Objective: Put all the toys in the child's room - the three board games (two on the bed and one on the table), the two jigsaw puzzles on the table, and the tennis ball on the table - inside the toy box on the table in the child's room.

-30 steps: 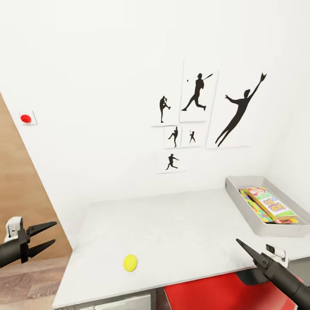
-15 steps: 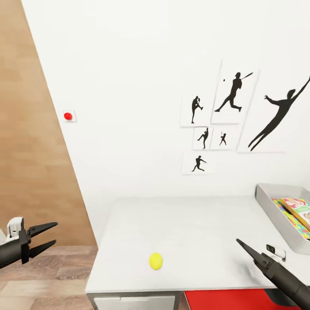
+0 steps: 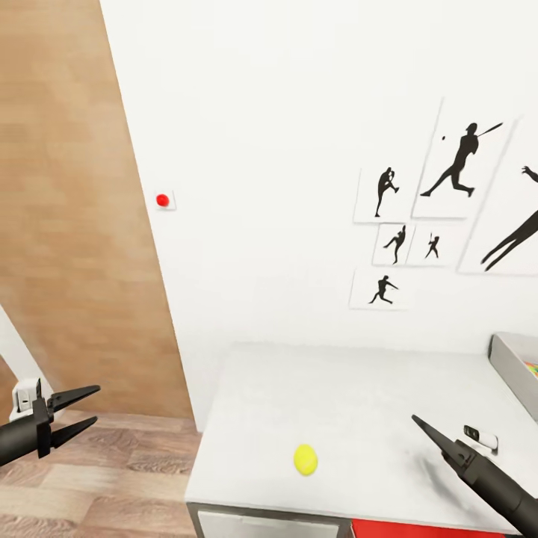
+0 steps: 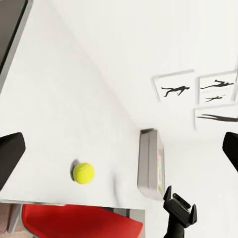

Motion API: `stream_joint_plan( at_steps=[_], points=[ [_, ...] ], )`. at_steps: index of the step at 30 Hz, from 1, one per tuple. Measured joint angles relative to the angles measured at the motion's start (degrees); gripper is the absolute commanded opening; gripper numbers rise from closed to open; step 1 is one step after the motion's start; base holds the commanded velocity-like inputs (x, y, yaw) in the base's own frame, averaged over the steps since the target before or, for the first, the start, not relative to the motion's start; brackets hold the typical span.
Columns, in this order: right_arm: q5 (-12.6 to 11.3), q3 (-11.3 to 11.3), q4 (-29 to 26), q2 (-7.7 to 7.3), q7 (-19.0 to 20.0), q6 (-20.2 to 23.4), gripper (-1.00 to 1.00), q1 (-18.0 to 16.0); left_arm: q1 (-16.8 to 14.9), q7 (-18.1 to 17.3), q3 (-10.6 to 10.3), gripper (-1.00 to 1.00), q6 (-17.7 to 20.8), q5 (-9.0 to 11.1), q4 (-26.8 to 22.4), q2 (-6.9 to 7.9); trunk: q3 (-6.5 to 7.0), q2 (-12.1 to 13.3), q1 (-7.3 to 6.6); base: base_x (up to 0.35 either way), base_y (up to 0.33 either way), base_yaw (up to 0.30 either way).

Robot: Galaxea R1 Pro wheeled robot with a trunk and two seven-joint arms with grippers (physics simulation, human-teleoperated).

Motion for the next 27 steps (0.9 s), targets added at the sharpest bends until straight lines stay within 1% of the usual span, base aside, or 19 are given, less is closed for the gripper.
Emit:
stream_joint_plan(
  at_steps=[5, 12, 18, 25, 27],
  points=[
    [0.0, -0.1, 0.0, 0.28, 0.1, -0.2, 1.0, 0.0, 0.0, 0.0, 0.0, 1.0, 0.0, 0.0, 0.0, 0.03, 0.0, 0.0, -0.01, 0.154, 0.131, 0.01],
    [0.0, -0.1, 0.0, 0.19, 0.1, -0.1, 1.0, 0.0, -0.1, 0.0, 0.0, 1.0, 0.0, 0.0, 0.0, 0.08, 0.0, 0.0, 0.0, 0.096, 0.065, 0.002],
    [0.0, -0.1, 0.0, 0.14, 0.2, -0.1, 1.0, 0.0, 0.0, 0.0, 0.0, 1.0, 0.0, 0.0, 0.0, 0.09, 0.0, 0.0, 0.0, 0.04, 0.218, 0.0],
    [-0.1, -0.1, 0.0, 0.07, 0.3, -0.2, 1.0, 0.0, 0.0, 0.0, 0.0, 1.0, 0.0, 0.0, 0.0, 0.09, 0.0, 0.0, -0.01, 0.127, 0.227, 0.0],
    [-0.1, -0.1, -0.2, -0.07, 0.3, -0.1, 1.0, 0.0, 0.0, 0.0, 0.0, 1.0, 0.0, 0.0, 0.1, 0.09, 0.0, 0.0, 0.0, 0.079, 0.086, 0.0]
  ],
)
